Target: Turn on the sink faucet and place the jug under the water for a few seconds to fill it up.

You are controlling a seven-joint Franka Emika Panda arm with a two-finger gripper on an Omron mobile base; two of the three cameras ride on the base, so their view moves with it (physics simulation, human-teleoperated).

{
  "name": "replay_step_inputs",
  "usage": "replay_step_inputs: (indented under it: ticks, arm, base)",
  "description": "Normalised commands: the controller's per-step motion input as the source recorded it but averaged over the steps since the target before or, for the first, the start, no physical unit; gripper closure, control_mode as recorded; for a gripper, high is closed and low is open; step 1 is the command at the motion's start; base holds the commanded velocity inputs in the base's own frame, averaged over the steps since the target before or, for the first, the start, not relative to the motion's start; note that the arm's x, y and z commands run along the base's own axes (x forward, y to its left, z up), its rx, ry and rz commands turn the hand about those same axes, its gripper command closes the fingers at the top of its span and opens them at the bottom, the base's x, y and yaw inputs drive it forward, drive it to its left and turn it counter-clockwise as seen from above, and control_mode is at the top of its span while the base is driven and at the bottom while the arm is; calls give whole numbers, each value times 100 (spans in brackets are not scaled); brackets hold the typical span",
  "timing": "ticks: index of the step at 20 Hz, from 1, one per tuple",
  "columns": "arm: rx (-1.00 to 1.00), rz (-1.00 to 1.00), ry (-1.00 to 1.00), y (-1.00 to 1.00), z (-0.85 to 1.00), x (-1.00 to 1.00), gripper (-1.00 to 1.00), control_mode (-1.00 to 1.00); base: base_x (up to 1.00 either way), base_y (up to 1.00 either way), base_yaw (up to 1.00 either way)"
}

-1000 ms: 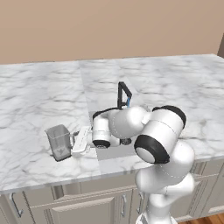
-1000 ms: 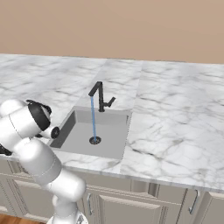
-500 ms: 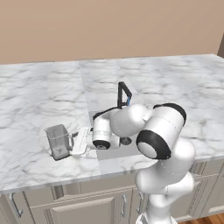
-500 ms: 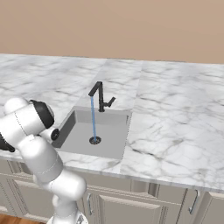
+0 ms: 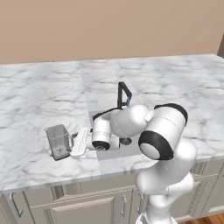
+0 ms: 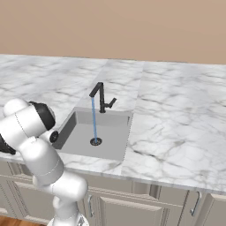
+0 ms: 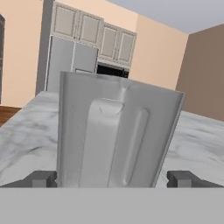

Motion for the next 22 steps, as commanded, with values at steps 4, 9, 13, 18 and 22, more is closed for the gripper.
replay_step_inputs:
  ticks: [4, 9, 13, 18, 22]
  arm:
    - [0, 0, 5, 3, 2, 9, -100, -100]
    - [0, 0, 6, 16, 0, 9, -100, -100]
    - [0, 0, 4, 26, 0, 7, 100, -100]
    - [0, 0, 1, 18, 0, 7, 100, -100]
    - [0, 0, 0, 2, 0, 0, 100, -100]
  base:
    - [0, 0, 0]
    - [0, 0, 0]
    - [0, 0, 0]
    - [0, 0, 0]
    - [0, 0, 0]
